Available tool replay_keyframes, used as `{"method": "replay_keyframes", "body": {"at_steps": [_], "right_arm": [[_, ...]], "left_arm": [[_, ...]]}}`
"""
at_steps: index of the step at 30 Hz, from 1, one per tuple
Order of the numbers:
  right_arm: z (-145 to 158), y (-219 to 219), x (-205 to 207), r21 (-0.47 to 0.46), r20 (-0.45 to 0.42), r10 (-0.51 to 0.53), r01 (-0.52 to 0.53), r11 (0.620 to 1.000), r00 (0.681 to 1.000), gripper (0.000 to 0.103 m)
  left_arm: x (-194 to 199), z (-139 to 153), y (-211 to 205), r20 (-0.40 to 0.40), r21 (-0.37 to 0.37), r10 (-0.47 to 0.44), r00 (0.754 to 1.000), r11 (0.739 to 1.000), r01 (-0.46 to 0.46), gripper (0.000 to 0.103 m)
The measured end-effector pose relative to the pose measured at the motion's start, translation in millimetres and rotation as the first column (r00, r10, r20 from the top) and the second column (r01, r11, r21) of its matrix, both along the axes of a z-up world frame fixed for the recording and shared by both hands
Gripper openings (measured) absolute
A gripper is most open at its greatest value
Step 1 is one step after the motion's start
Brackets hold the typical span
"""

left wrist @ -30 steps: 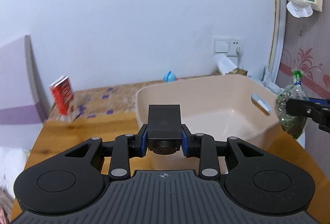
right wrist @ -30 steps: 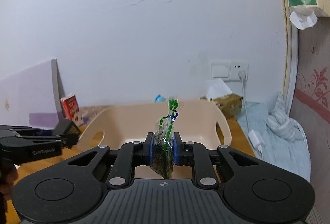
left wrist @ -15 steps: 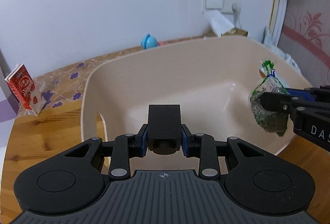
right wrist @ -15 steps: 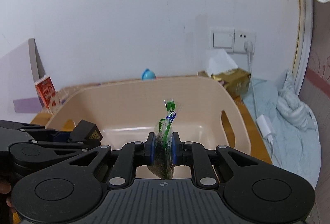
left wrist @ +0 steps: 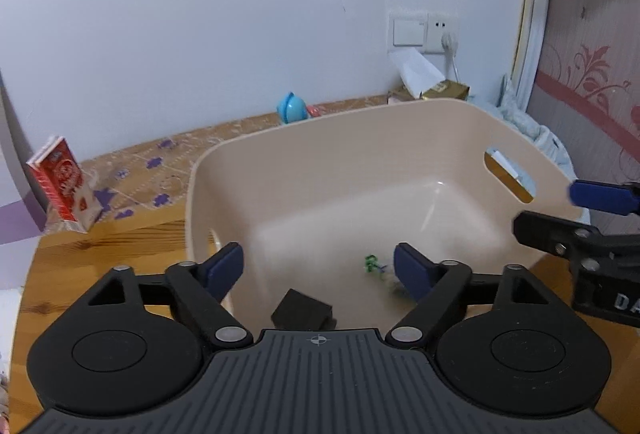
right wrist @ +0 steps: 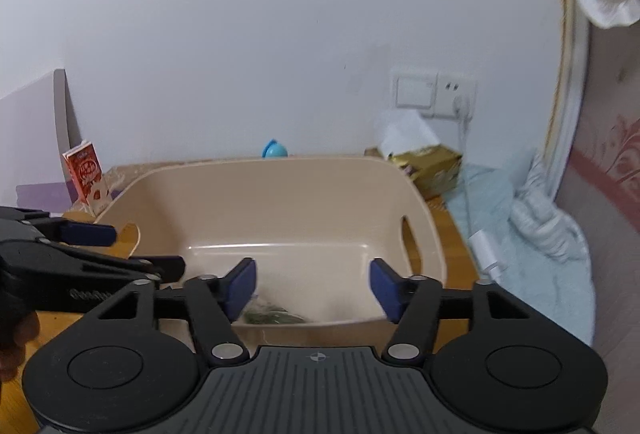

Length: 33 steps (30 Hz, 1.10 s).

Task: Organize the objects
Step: 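Carry both items over the beige bin and open both grippers, then bring both grippers back to the items on the table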

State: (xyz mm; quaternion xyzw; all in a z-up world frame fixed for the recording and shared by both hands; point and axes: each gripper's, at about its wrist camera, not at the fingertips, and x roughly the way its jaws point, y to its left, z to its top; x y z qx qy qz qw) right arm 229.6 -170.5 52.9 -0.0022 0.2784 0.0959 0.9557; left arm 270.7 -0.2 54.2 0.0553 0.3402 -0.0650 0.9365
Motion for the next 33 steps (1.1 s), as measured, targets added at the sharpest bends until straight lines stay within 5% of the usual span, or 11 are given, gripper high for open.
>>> {"method": "replay_keyframes", "body": {"at_steps": [5, 9, 17, 25, 33], "right_arm": [[3.1, -0.6, -29.1, -0.025, 0.018, -0.013, 0.014, 1.000, 1.000, 0.099], [-9.7, 4.8, -51.4, -0.063, -0.002, -0.016, 0.016, 0.998, 1.000, 0.103], [-52.9, 10.0, -78.4, -0.107, -0.092, -0.053, 0.043, 0.993, 0.994, 0.103], [-90.4, 0.4, -84.3, -0.081, -0.173, -0.093, 0.080, 0.993, 0.981, 0.103], [-102.6, 5.5, -79.7, -0.084, -0.205, -0.075, 0.059, 0.995, 0.976, 0.083]], "left_arm": [[-29.8, 9.0, 16.5, 0.025, 0.003, 0.025, 0.999, 1.000, -0.025, 0.092], [-51.2, 1.4, 30.5, -0.005, -0.006, 0.030, 1.000, 1.000, -0.030, 0.092], [-80.3, -34.5, 53.3, -0.073, 0.001, 0.056, 0.996, 0.998, -0.056, 0.092], [-81.0, -76.7, 70.6, -0.219, -0.130, 0.044, 0.975, 0.989, -0.074, 0.092], [-73.4, -93.6, 74.6, -0.267, -0.183, 0.061, 0.962, 0.977, -0.113, 0.092]]}}
